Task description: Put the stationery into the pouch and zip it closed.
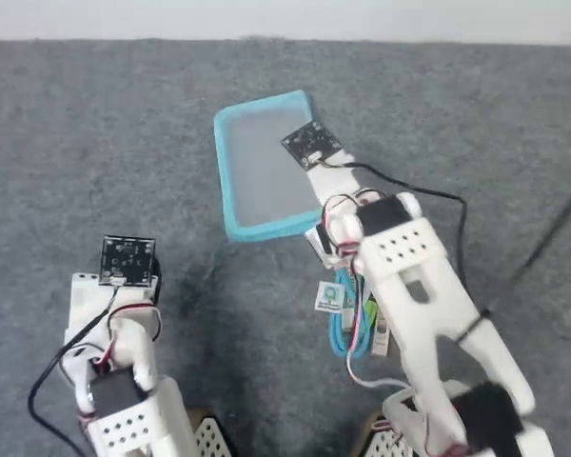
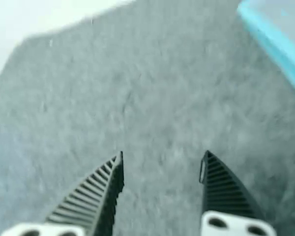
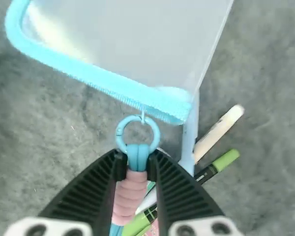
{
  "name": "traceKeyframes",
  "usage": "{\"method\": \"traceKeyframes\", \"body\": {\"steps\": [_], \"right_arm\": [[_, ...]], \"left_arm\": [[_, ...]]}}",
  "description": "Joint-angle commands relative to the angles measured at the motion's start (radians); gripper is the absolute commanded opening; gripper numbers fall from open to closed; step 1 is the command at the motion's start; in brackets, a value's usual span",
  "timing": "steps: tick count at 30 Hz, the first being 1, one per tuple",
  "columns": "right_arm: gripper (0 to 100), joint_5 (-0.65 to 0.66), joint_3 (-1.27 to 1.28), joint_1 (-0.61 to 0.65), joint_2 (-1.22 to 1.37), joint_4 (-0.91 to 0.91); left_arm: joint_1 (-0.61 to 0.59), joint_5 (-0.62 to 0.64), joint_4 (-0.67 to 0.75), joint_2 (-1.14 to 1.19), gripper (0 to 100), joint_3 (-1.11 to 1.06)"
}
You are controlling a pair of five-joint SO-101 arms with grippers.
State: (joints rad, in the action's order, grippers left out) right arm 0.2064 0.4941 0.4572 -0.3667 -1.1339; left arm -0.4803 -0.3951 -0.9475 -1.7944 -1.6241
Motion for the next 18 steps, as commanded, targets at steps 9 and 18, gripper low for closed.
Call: {"method": "traceKeyframes", "body": {"steps": [9, 18], "right_arm": [[0.6, -0.002, 0.000, 0.090, -0.226, -0.039], [0.6, 0.012, -0.072, 0.084, -0.228, -0.056]], "left_arm": [[0.278, 0.203, -0.071, 0.643, 24, 0.601], [0.420, 0.373, 0.198, 1.241, 24, 0.748]]}}
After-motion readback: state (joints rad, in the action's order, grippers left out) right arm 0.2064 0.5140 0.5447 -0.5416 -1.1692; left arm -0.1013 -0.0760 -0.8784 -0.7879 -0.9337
